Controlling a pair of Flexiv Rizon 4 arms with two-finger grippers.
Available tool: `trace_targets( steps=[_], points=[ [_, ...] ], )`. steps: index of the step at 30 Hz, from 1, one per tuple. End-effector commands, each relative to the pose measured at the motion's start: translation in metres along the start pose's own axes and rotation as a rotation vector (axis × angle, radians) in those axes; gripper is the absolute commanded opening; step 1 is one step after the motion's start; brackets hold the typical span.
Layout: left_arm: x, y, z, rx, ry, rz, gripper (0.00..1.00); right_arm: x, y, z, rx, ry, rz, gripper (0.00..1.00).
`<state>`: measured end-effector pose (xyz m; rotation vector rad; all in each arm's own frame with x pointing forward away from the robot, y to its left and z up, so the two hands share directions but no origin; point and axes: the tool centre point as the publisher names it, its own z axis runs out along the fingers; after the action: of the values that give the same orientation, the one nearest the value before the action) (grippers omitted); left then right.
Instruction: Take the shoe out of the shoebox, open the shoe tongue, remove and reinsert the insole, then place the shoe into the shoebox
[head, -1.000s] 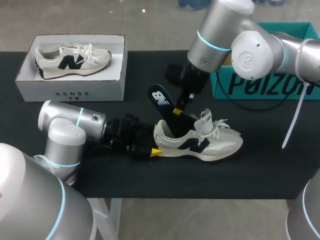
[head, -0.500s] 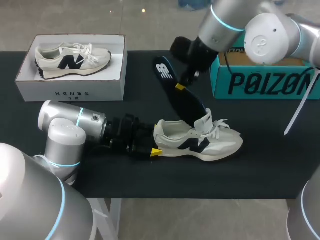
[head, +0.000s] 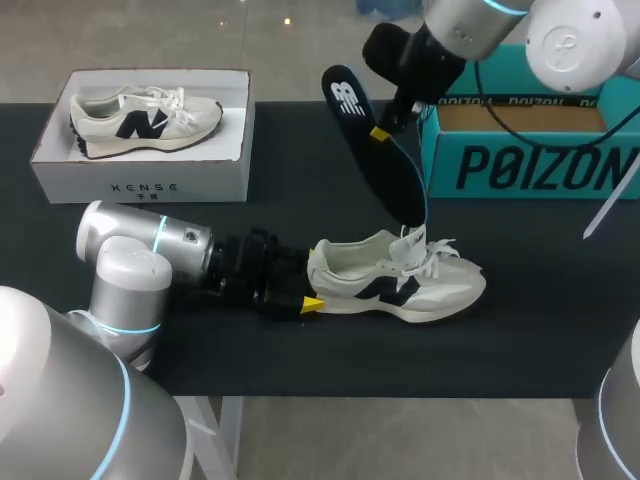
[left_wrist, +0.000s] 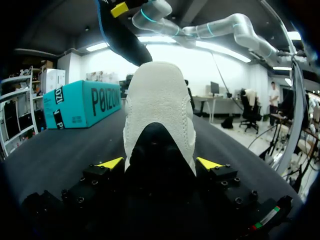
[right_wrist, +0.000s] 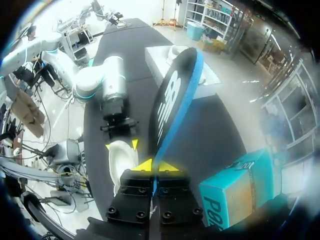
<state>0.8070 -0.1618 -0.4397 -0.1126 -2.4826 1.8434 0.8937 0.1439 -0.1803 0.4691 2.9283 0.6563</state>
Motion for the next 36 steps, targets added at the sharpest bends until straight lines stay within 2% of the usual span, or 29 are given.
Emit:
trace_targets(
  steps=[1, 21, 27, 32, 36],
  points=[
    [0.0, 0.004, 0.002, -0.001, 0.0, -0.001, 0.0, 0.0, -0.001, 0.002, -0.001, -0.001, 0.001, 0.0],
    [0.0, 0.004, 0.002, -0.001, 0.0, -0.001, 0.0, 0.0, -0.001, 0.002, -0.001, -0.001, 0.001, 0.0],
    [0.0, 0.004, 0.002, -0.001, 0.0, -0.001, 0.0, 0.012, -0.008, -0.029, -0.084, 0.034, 0.009, 0.0],
    [0.0, 0.004, 0.002, -0.001, 0.0, -0.001, 0.0, 0.024, -0.006, -0.058, -0.119, 0.088, 0.023, 0.0],
    [0.0, 0.004, 0.002, -0.001, 0.0, -0.001, 0.0, 0.044, -0.002, -0.085, -0.167, 0.133, 0.012, 0.0]
  ],
)
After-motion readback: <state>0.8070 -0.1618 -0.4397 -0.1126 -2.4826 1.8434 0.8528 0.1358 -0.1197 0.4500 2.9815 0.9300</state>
